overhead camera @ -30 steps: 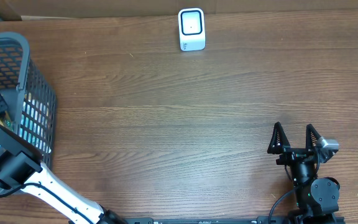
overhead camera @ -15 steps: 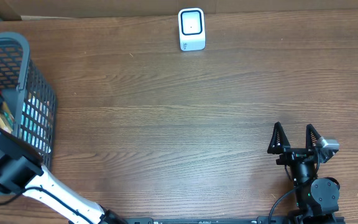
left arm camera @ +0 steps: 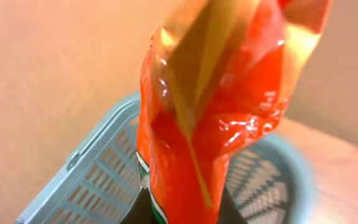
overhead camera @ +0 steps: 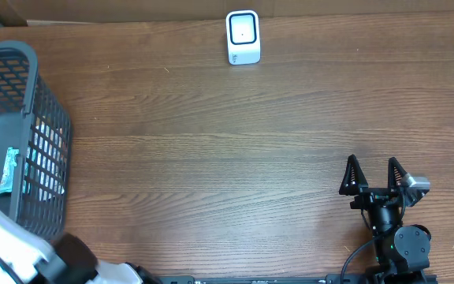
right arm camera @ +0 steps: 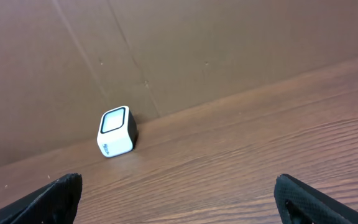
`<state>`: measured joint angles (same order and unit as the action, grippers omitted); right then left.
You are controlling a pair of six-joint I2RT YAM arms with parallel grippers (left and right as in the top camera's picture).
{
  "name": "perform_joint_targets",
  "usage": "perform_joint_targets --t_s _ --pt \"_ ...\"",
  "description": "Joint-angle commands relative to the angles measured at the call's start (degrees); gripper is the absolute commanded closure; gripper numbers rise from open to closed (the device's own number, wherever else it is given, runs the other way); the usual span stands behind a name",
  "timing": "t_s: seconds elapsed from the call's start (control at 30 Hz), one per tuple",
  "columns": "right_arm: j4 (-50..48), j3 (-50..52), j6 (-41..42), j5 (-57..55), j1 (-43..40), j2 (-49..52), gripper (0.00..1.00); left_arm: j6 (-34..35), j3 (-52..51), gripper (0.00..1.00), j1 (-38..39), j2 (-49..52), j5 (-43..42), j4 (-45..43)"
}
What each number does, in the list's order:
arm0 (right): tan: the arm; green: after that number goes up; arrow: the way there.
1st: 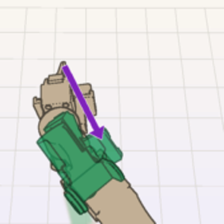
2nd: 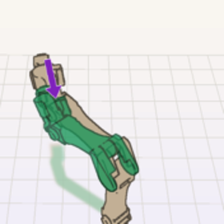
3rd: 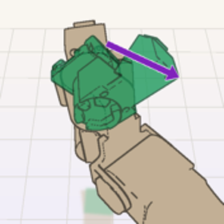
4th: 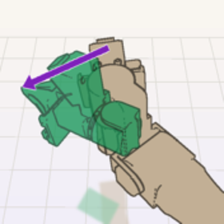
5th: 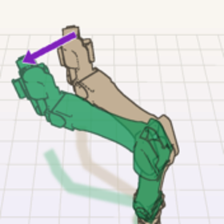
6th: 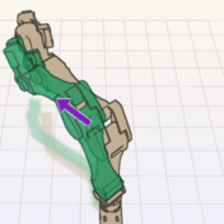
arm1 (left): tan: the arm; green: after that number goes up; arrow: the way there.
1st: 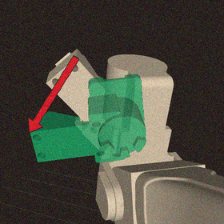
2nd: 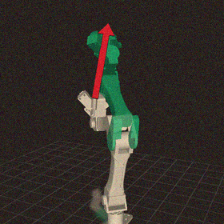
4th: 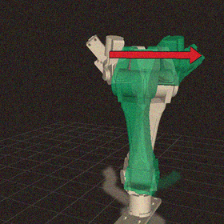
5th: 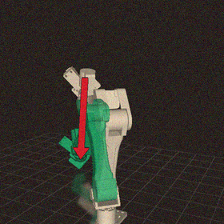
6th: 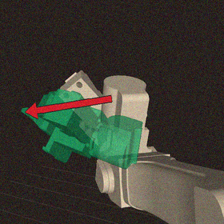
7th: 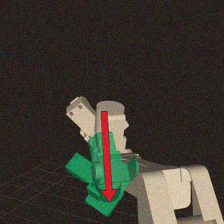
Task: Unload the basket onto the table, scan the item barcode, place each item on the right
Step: 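Grasp the orange-wrapped long snack and lift it out of the basket, then carry the snack toward the scanner and lay it on the table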
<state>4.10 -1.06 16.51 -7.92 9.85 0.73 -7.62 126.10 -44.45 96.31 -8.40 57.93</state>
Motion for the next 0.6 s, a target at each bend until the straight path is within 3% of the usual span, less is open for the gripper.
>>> perform_joint_targets --t_s 0.0,0.23,0.4,0.57 --pt "-0.2 0.6 0.2 -0.2 0.3 -0.6 0.00 2.1 1.8 0.96 4.1 -7.2 -5.7 1.5" --pt "-0.2 0.6 0.2 -0.2 0.3 -0.6 0.00 5.7 1.8 0.96 20.7 -13.4 -4.2 9.7" --pt "-0.2 0.6 0.2 -0.2 0.3 -0.6 0.00 13.5 0.4 0.96 35.9 -12.4 8.5 18.2" --pt "-0.2 0.6 0.2 -0.2 0.3 -0.6 0.00 21.7 -3.6 0.96 46.2 -8.1 18.7 23.1"
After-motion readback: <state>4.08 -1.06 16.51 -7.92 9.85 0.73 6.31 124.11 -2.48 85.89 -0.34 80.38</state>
